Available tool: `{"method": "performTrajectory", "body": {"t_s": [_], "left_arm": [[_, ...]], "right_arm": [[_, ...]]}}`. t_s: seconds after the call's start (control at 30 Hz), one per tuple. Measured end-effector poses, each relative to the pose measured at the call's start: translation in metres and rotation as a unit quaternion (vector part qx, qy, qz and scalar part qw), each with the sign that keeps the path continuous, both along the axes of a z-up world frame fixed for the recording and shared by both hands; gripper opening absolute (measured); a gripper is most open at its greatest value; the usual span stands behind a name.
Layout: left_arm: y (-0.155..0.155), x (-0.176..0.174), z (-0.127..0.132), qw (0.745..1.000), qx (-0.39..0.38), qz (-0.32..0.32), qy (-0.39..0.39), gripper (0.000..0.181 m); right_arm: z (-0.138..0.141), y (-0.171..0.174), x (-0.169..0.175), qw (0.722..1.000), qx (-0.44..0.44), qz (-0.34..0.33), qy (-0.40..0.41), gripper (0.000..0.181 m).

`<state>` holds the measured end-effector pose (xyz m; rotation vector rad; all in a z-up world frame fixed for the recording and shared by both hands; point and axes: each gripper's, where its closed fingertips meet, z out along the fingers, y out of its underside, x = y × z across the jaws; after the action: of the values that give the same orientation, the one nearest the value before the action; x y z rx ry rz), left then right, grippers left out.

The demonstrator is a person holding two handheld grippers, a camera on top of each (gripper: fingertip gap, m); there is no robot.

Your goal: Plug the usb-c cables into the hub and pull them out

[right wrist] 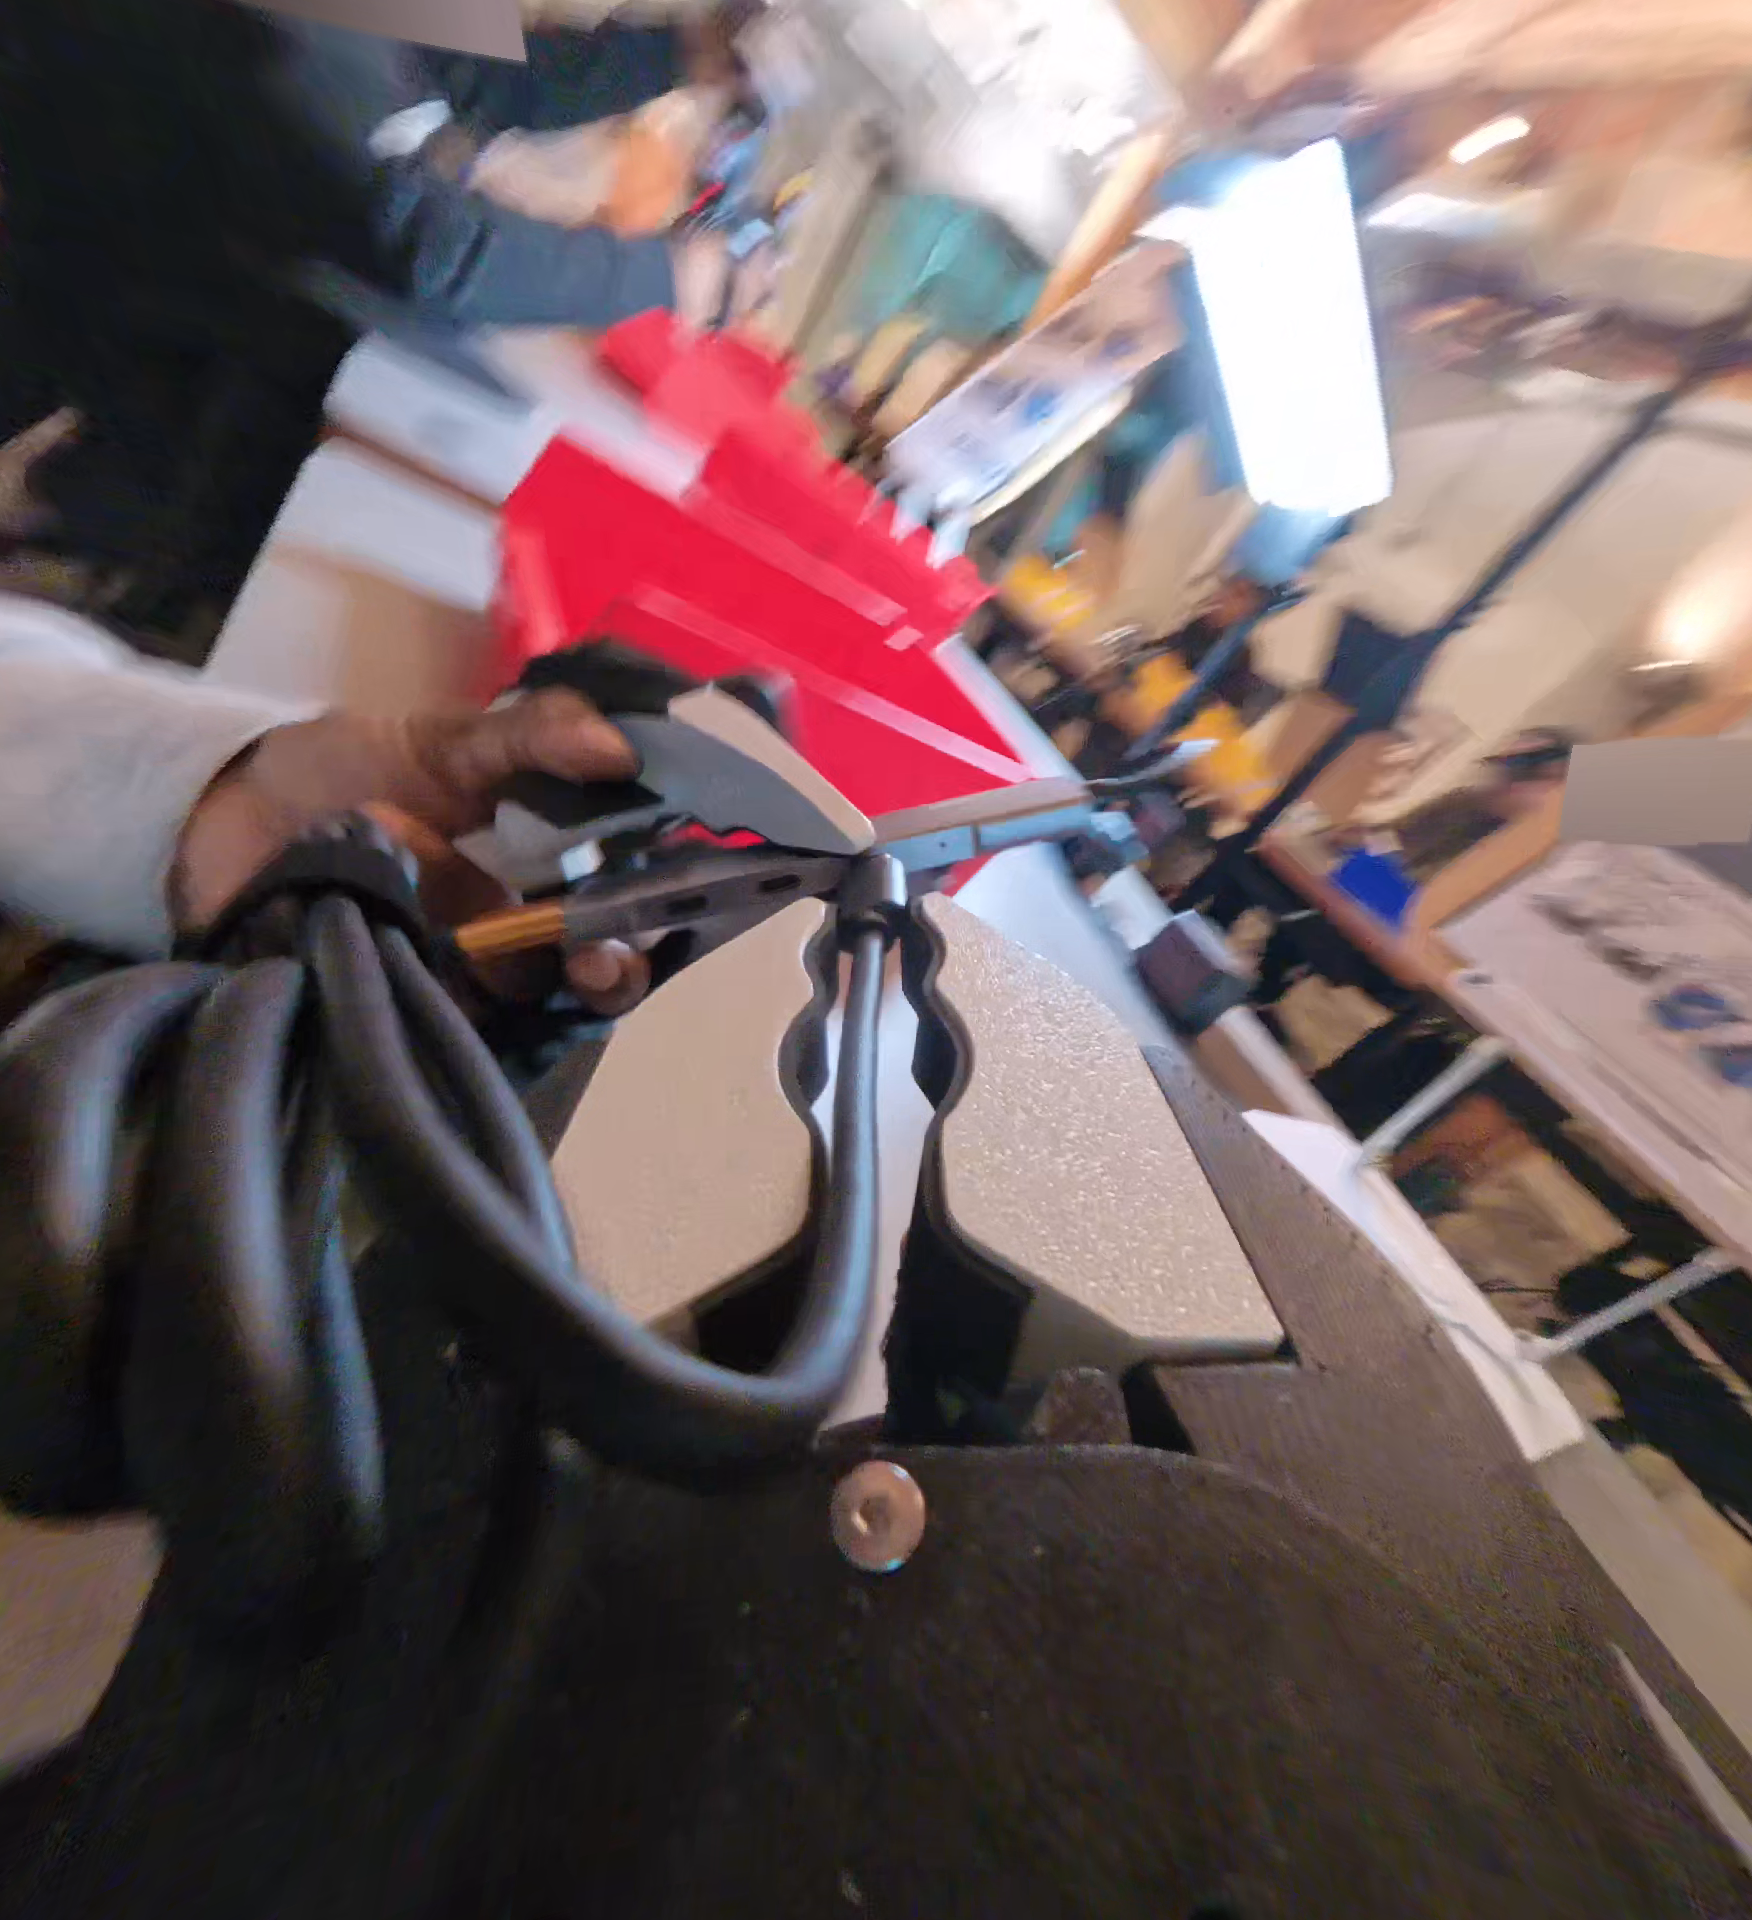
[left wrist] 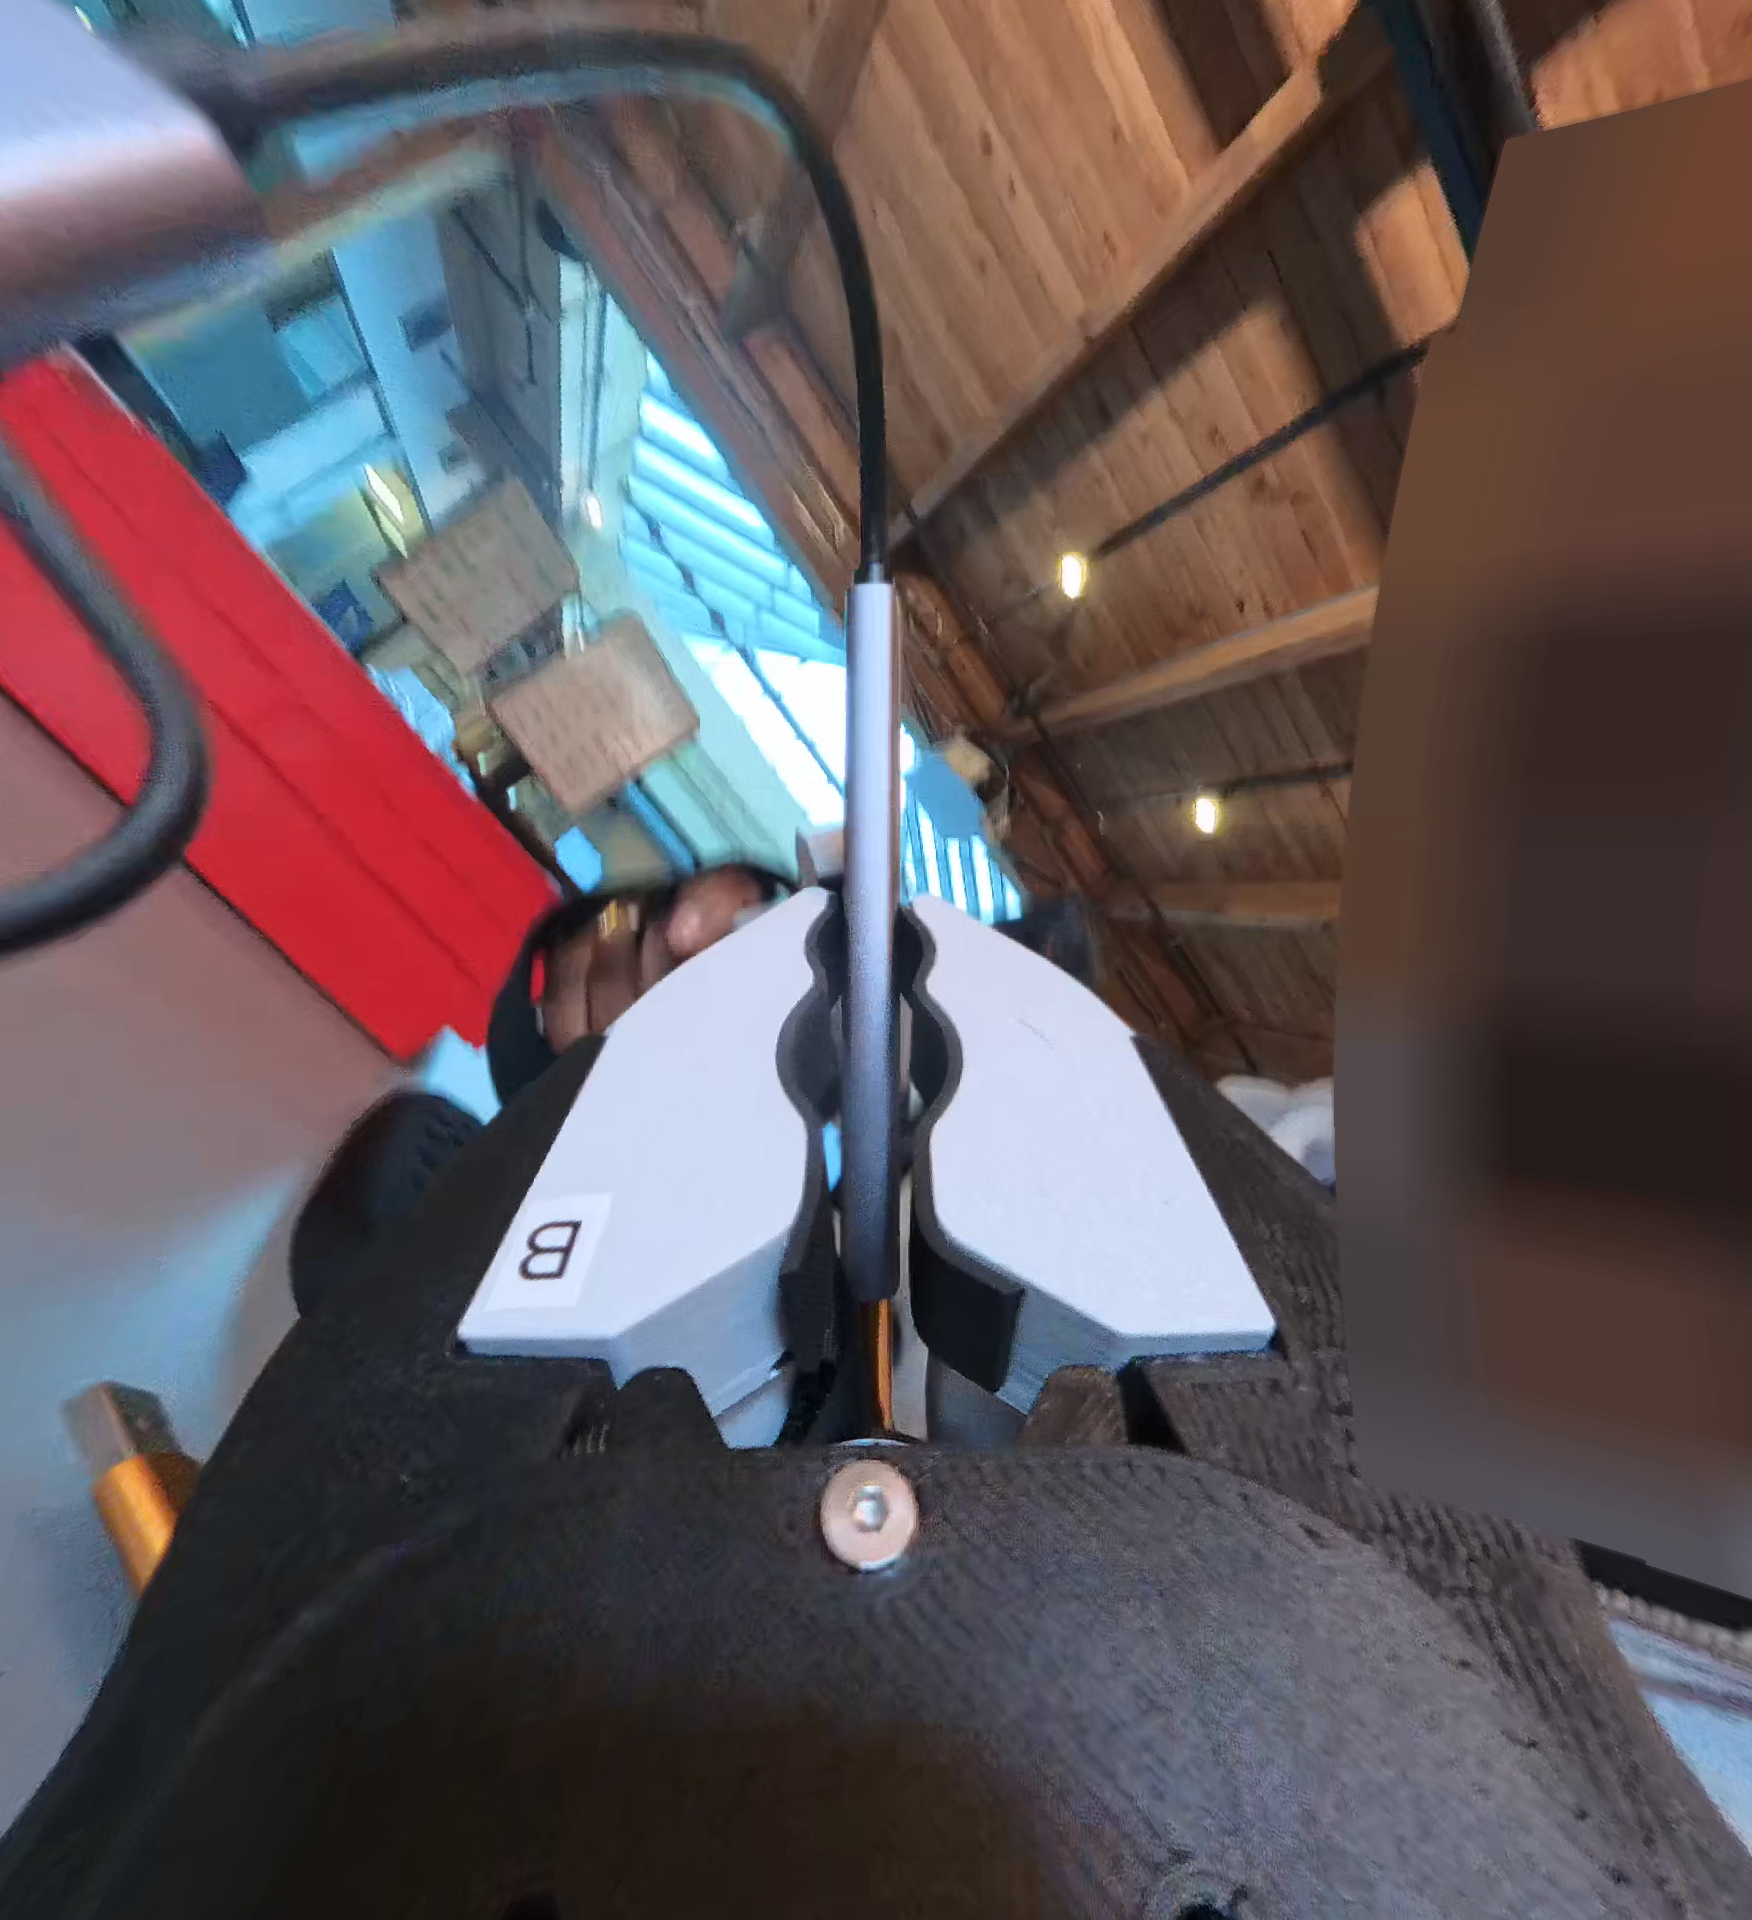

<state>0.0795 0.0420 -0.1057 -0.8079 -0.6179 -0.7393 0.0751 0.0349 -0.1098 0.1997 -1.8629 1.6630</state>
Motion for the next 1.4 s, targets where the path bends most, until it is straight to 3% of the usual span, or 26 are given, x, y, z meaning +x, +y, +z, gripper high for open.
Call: {"method": "performTrajectory", "body": {"t_s": [0.07, 0.1, 0.3, 0.4, 0.5, 0.6, 0.7, 0.73, 0.8, 0.87, 0.97, 1.07, 1.23, 1.33, 1.4], "left_arm": [[-0.039, -0.03, -0.002, 0.993, 0.064, 0.074, -0.07, 0.008], [-0.042, -0.031, -0.002, 0.994, 0.039, 0.095, -0.048, 0.009], [-0.022, -0.01, 0.0, 0.999, -0.007, 0.044, 0.014, 0.009], [-0.012, -0.002, -0.001, 0.998, -0.04, 0.038, 0.044, 0.009], [-0.008, 0.002, 0.0, 0.997, -0.043, 0.022, 0.054, 0.009], [-0.012, 0.002, 0.002, 0.998, -0.028, 0.025, 0.053, 0.009], [-0.016, 0.002, 0.004, 0.999, -0.008, 0.022, 0.046, 0.01], [-0.016, 0.003, 0.005, 0.999, -0.007, 0.019, 0.048, 0.01], [-0.013, 0.005, 0.004, 0.998, -0.017, 0.016, 0.054, 0.01], [-0.01, 0.008, 0.004, 0.998, -0.023, 0.011, 0.062, 0.01], [-0.008, 0.01, 0.004, 0.997, -0.026, 0.006, 0.066, 0.01], [-0.009, 0.008, 0.003, 0.998, -0.023, 0.004, 0.059, 0.009], [-0.009, 0.007, 0.003, 0.998, -0.021, 0.004, 0.055, 0.01], [-0.009, 0.007, 0.003, 0.998, -0.021, 0.004, 0.055, 0.009], [-0.01, 0.007, 0.003, 0.998, -0.019, 0.005, 0.053, 0.01]], "right_arm": [[0.009, 0.011, 0.003, 0.996, -0.063, -0.054, 0.026, 0.012], [0.009, 0.016, 0.006, 0.995, -0.066, -0.069, 0.029, 0.011], [0.039, 0.052, -0.013, 0.989, -0.106, -0.092, -0.037, 0.011], [0.066, 0.085, -0.031, 0.982, -0.098, -0.162, -0.021, 0.011], [0.099, 0.137, -0.054, 0.954, -0.071, -0.292, 0.008, 0.011], [0.131, 0.213, -0.074, 0.887, -0.025, -0.459, 0.039, 0.012], [0.163, 0.296, -0.078, 0.767, 0.041, -0.632, 0.103, 0.012], [0.166, 0.317, -0.078, 0.731, 0.063, -0.672, 0.102, 0.012], [0.167, 0.348, -0.081, 0.685, 0.089, -0.717, 0.09, 0.012], [0.155, 0.377, -0.085, 0.635, 0.134, -0.757, 0.076, 0.012], [0.116, 0.417, -0.084, 0.544, 0.227, -0.807, 0.02, 0.011], [0.075, 0.44, -0.085, 0.487, 0.302, -0.819, -0.04, 0.01], [0.019, 0.451, -0.092, 0.465, 0.38, -0.789, -0.132, 0.01], [-0.009, 0.433, -0.109, 0.518, 0.374, -0.753, -0.157, 0.011], [-0.028, 0.43, -0.108, 0.509, 0.401, -0.738, -0.19, 0.011]]}}
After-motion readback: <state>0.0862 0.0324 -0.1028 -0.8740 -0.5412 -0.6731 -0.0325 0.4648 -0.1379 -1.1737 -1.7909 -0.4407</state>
